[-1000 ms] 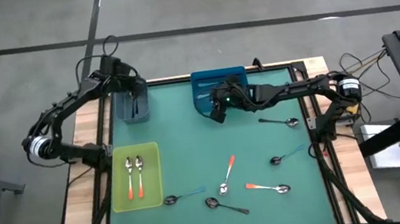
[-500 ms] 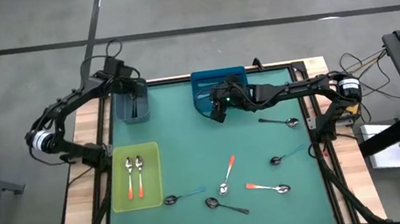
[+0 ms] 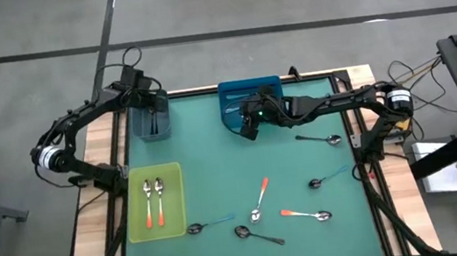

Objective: Sort silverware by color (type)
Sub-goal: Put the black spoon into the blue bin, then put the blue spoon into the dark blue bin

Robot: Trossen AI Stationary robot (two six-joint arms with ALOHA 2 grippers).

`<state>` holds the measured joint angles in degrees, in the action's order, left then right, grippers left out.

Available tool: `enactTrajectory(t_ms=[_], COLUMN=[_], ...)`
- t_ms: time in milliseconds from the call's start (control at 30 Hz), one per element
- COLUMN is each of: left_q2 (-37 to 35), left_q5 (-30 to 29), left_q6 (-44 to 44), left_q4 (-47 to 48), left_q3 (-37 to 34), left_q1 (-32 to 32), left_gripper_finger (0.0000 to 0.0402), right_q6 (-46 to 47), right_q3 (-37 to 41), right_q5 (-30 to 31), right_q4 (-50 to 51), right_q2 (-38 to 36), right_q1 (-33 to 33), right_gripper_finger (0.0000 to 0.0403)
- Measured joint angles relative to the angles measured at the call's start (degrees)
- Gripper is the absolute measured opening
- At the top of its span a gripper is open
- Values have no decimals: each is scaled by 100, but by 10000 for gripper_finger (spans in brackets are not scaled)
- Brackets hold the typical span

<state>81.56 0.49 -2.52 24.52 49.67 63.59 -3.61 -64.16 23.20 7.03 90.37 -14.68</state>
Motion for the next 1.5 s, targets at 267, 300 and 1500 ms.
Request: enactTrajectory(t_ms=[267,300,1500], left_q2=[2,1,-3157], left_q5=[-2,-2,9], left_q6=[2,2,-400], left_q4=[-3,-5,-2333], left_q3=[-9,-9,-1683], left_q1=[-2,-2,-3076], left_gripper_finger=[13,13,1], right_q6=[-1,-1,545], right_q3=[0,0,-200], right_q5=[0,0,-2217], right_q4=[0,0,556], right_q2=[0,0,7], right_q1=[0,0,628], right_gripper_finger=[171,171,171])
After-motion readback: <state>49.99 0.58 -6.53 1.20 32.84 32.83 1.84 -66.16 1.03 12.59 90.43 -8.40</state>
